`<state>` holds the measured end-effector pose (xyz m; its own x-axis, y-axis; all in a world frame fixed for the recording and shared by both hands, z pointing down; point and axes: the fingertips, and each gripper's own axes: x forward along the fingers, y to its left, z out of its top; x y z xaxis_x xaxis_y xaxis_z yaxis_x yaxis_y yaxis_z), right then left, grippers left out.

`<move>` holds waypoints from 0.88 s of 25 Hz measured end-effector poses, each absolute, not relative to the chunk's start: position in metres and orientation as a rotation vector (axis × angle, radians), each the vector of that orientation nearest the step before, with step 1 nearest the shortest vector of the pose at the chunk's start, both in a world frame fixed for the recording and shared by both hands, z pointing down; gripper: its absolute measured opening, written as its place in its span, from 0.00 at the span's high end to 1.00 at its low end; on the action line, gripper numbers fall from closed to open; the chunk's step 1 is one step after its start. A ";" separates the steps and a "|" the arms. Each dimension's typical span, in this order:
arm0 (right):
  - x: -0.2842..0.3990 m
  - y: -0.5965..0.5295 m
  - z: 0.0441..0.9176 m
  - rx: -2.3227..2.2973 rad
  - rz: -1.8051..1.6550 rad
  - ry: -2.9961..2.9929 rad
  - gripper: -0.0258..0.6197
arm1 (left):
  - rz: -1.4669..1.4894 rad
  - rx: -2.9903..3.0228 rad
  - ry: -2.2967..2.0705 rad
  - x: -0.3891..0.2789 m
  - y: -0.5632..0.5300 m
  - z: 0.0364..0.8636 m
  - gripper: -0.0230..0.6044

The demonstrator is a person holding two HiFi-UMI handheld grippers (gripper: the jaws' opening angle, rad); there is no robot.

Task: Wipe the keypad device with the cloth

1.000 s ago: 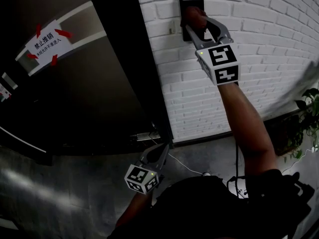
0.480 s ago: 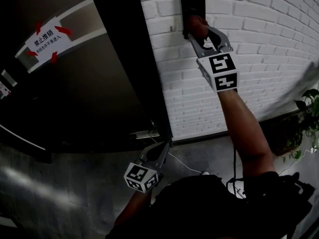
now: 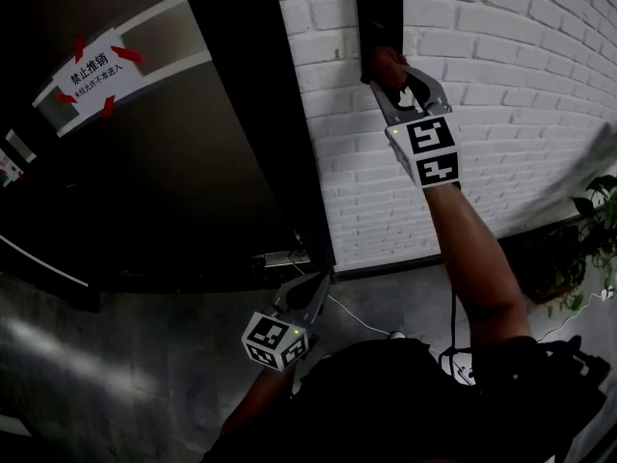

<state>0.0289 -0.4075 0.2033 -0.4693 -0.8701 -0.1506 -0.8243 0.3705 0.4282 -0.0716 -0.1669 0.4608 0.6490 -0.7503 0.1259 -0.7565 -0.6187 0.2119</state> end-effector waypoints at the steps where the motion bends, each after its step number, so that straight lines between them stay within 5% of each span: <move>1: 0.029 -0.408 0.206 1.557 -0.688 -2.513 0.73 | 0.037 2.623 -1.220 -0.072 -0.167 0.461 0.94; 22: 0.029 -0.409 0.232 1.541 -0.557 -2.493 0.73 | 0.033 2.632 -1.207 -0.080 -0.156 0.458 0.94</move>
<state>0.0293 -0.4089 0.2325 -0.4574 -0.8872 -0.0598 -0.8283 0.4006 0.3918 -0.0801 -0.1559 0.4584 0.6577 -0.7434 0.1217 -0.7489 -0.6278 0.2122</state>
